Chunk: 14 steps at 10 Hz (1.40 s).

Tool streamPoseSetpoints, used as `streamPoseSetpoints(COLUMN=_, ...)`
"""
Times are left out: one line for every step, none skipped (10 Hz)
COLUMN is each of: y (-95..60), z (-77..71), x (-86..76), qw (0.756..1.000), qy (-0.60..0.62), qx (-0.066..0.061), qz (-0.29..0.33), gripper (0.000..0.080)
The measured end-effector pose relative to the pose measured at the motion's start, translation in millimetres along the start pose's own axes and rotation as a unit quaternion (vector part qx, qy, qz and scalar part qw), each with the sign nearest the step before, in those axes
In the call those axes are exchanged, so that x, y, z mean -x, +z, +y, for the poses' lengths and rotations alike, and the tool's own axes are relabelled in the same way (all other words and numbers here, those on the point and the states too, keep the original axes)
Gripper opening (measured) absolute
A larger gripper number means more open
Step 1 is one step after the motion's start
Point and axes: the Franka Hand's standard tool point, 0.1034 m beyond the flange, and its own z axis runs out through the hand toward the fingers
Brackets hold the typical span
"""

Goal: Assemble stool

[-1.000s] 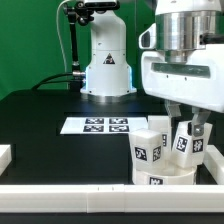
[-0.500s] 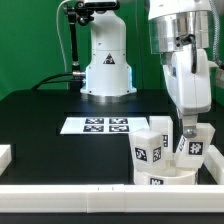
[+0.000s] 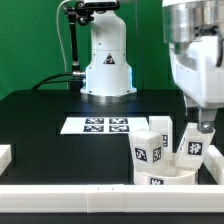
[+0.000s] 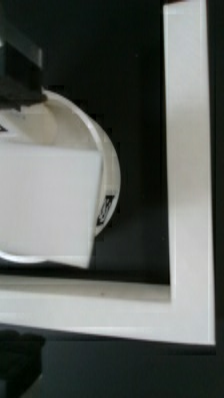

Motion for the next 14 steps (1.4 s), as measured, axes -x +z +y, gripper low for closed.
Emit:
streamPoseSetpoints(y=-3.7, z=-1.1, x=3.3, qw=1.000, qy=-0.016, qx=-0.003, qz=-0.002, gripper=0.0643)
streamPoseSetpoints(y=-2.1, z=-0.6, x=1.4, qw=0.999, qy=-0.053, qx=-0.002, qz=-0.001, gripper=0.0643)
streamPoseSetpoints(y=-1.5, z=-0.5, x=0.9, qw=0.995, qy=-0.096, qx=-0.002, qz=0.000, gripper=0.0649)
streamPoseSetpoints(y=-1.4, z=-0.4, x=0.8, qw=0.992, qy=-0.128, qx=-0.002, qz=0.000, gripper=0.0649)
streamPoseSetpoints(y=-1.4, z=-0.1, x=0.3, qw=0.983, qy=-0.181, qx=0.001, qz=0.006, gripper=0.0649)
streamPoseSetpoints(y=-1.5, z=0.3, x=0.5, qw=0.965, qy=-0.262, qx=0.007, qz=0.022, gripper=0.0649)
streamPoseSetpoints(y=-2.0, z=-2.1, x=0.8, qw=0.940, qy=-0.339, qx=0.003, qz=0.031, gripper=0.0649)
streamPoseSetpoints(y=-2.5, z=-5.9, x=1.5, qw=0.906, qy=-0.421, qx=-0.007, qz=0.038, gripper=0.0649)
streamPoseSetpoints(y=-3.3, z=-6.6, x=1.8, qw=0.870, qy=-0.492, qx=-0.006, qz=0.038, gripper=0.0649)
streamPoseSetpoints(y=-4.7, z=-6.1, x=5.3, qw=0.840, qy=-0.541, qx=-0.006, qz=0.037, gripper=0.0649)
streamPoseSetpoints(y=-3.9, z=-4.1, x=7.4, qw=0.819, qy=-0.572, qx=-0.005, qz=0.036, gripper=0.0649)
streamPoseSetpoints(y=-3.0, z=-4.2, x=4.8, qw=0.811, qy=-0.584, qx=-0.003, qz=0.037, gripper=0.0649)
streamPoseSetpoints(y=-3.0, z=-4.5, x=3.5, qw=0.787, qy=-0.616, qx=-0.001, qz=0.038, gripper=0.0649)
streamPoseSetpoints(y=-3.0, z=-4.6, x=2.9, qw=0.766, qy=-0.641, qx=0.000, qz=0.038, gripper=0.0649)
